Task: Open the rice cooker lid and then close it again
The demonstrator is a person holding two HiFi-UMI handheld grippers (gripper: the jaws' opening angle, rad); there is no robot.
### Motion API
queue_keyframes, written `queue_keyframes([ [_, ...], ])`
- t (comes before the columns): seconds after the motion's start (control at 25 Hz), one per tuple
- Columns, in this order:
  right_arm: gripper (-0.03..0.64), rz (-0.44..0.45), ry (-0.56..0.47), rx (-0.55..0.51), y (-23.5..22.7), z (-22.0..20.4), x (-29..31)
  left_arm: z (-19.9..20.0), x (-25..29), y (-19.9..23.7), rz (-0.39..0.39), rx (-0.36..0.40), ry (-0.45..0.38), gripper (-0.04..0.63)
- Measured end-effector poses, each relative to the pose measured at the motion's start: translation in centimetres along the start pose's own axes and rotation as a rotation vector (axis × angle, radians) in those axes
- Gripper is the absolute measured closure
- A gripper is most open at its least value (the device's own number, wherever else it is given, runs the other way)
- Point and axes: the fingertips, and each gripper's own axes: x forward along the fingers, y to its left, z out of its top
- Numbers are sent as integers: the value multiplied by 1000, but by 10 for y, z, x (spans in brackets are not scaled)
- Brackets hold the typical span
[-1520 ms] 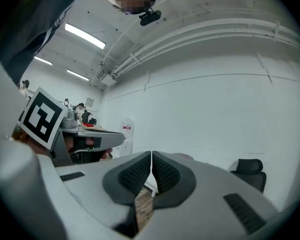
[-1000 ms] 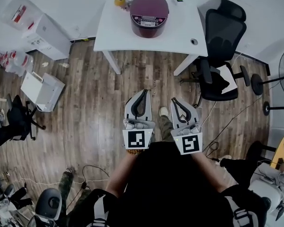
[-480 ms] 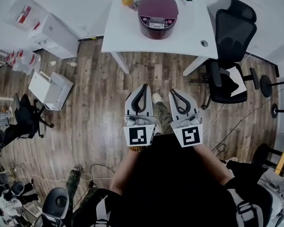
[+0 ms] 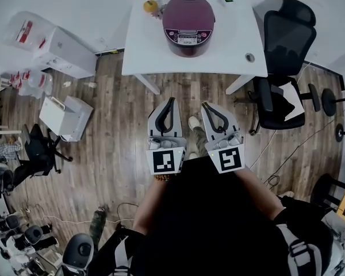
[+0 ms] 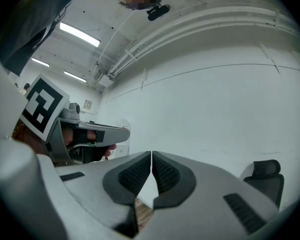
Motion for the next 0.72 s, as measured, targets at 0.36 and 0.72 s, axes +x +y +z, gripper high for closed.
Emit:
queue_keyframes([
  [0.36, 586, 19, 17, -13, -46, -10, 55, -7, 61, 17, 5, 29, 43, 574],
  [0.72, 586, 3, 13, 22, -97, -25, 96, -19, 122, 21, 2, 35, 75, 574],
])
